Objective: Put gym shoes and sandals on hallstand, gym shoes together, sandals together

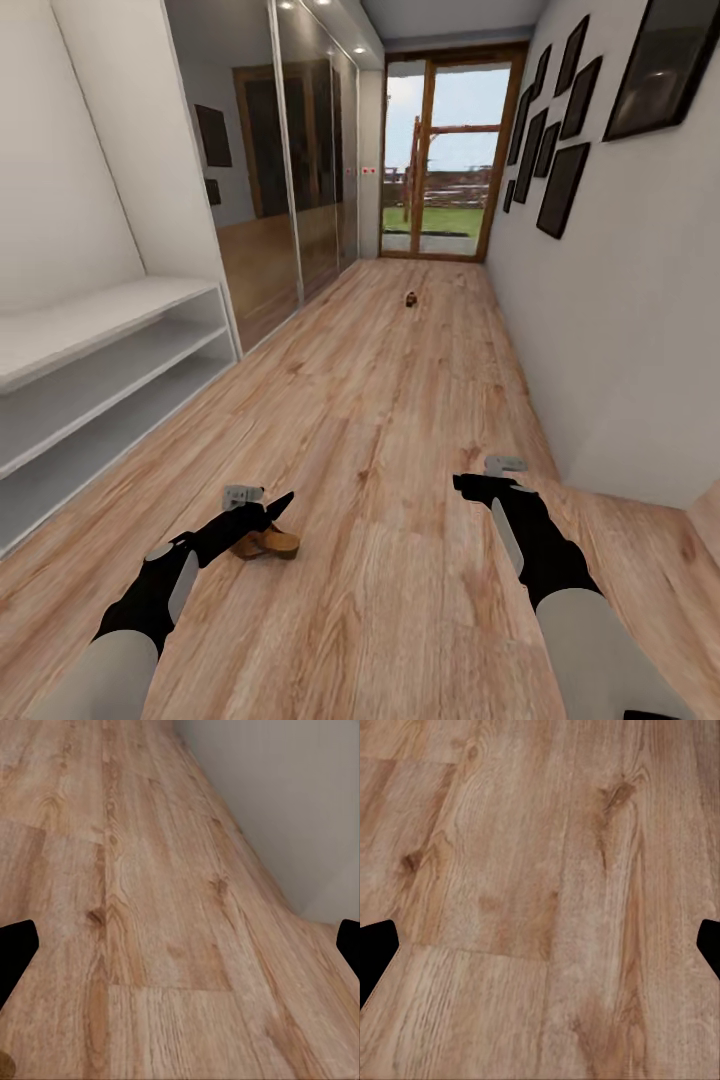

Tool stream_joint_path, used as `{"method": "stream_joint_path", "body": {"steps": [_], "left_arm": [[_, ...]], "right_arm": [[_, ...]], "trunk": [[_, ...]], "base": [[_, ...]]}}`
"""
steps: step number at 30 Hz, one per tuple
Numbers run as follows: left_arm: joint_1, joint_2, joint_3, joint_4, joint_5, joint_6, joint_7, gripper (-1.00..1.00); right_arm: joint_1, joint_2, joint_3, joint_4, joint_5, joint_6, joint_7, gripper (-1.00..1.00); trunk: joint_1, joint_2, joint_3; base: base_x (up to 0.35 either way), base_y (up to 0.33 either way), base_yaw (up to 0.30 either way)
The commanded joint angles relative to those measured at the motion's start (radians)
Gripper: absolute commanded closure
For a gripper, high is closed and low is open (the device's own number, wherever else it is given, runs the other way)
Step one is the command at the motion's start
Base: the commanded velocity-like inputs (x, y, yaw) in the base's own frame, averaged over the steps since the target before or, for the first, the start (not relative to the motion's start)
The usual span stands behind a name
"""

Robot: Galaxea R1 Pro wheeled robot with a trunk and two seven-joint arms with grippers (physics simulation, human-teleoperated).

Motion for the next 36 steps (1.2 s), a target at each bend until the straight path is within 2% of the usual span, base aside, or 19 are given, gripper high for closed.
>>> {"method": "stream_joint_path", "body": {"steps": [1, 36], "left_arm": [[-0.001, -0.001, 0.004, 0.0, -0.003, 0.001, -0.006, -1.0], [-0.001, -0.001, 0.004, 0.0, -0.003, 0.001, -0.006, -1.0]], "right_arm": [[0.0, 0.001, -0.002, -0.002, 0.003, 0.005, 0.0, -1.0], [0.0, 0.001, -0.003, -0.002, 0.003, 0.005, 0.0, -1.0]], "trunk": [[0.0, 0.0, -0.001], [0.0, 0.0, -0.001]], "base": [[0.242, -0.209, 0.297], [0.231, -0.211, 0.297]]}}
